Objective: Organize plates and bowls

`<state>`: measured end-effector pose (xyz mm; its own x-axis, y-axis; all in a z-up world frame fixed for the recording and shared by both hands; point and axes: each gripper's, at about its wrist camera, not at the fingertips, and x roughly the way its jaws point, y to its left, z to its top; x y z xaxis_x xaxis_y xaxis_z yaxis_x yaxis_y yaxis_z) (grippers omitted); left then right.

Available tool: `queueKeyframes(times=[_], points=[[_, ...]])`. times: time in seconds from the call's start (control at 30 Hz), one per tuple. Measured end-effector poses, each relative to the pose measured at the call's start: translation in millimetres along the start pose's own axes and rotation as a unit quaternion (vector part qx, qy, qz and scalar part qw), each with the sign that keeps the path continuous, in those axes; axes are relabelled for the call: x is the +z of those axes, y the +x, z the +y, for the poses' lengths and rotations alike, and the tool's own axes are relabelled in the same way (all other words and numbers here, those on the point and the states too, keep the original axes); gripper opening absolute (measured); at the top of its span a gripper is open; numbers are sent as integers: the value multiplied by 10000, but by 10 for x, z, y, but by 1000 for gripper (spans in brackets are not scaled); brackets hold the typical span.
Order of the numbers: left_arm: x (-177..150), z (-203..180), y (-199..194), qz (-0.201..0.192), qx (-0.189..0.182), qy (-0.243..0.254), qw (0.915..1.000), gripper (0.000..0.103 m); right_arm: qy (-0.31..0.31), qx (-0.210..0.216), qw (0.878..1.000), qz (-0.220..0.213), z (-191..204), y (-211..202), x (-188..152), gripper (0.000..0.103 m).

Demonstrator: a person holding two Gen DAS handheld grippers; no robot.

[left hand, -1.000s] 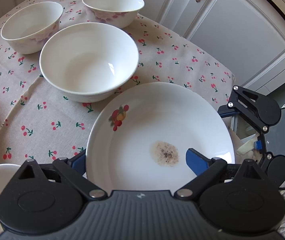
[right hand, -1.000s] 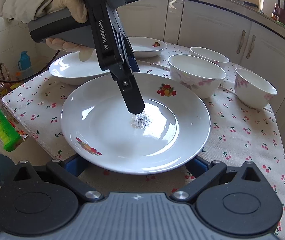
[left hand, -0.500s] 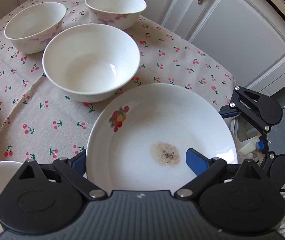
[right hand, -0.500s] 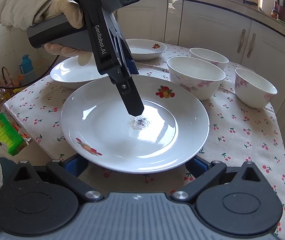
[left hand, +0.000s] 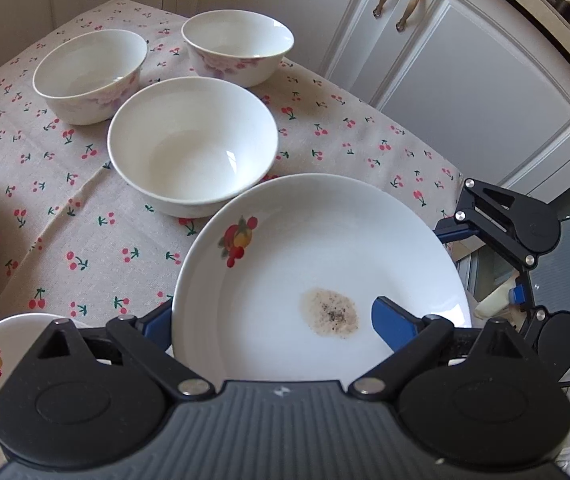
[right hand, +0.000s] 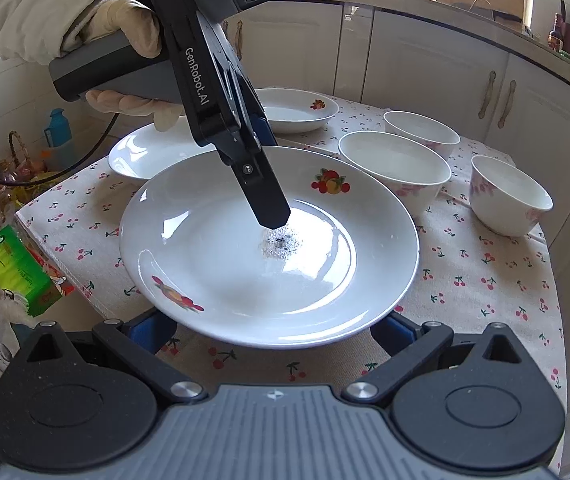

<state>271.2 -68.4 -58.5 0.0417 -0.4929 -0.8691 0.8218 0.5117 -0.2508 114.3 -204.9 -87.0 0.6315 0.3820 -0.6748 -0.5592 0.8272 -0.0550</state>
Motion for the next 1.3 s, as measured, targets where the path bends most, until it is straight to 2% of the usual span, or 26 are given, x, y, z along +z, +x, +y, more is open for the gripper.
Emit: queueKeyframes(times=[0.3, 0.6, 1.03, 1.3], points=[[-140, 149, -317, -324, 213, -246, 9989, 97, -248, 207, 9994, -84, 61, 55, 277, 103], [-361, 444, -593, -617, 389, -597, 9955, 97, -511, 486, 9975, -45, 181, 302, 598, 103], [-655, 853, -732, -799, 477, -1063, 9900, 97, -763, 756, 9941, 117, 363, 650, 915, 103], [-772, 996, -740, -862, 427, -1223, 9878, 97, -765, 831, 9933, 237, 430, 783, 999, 103]])
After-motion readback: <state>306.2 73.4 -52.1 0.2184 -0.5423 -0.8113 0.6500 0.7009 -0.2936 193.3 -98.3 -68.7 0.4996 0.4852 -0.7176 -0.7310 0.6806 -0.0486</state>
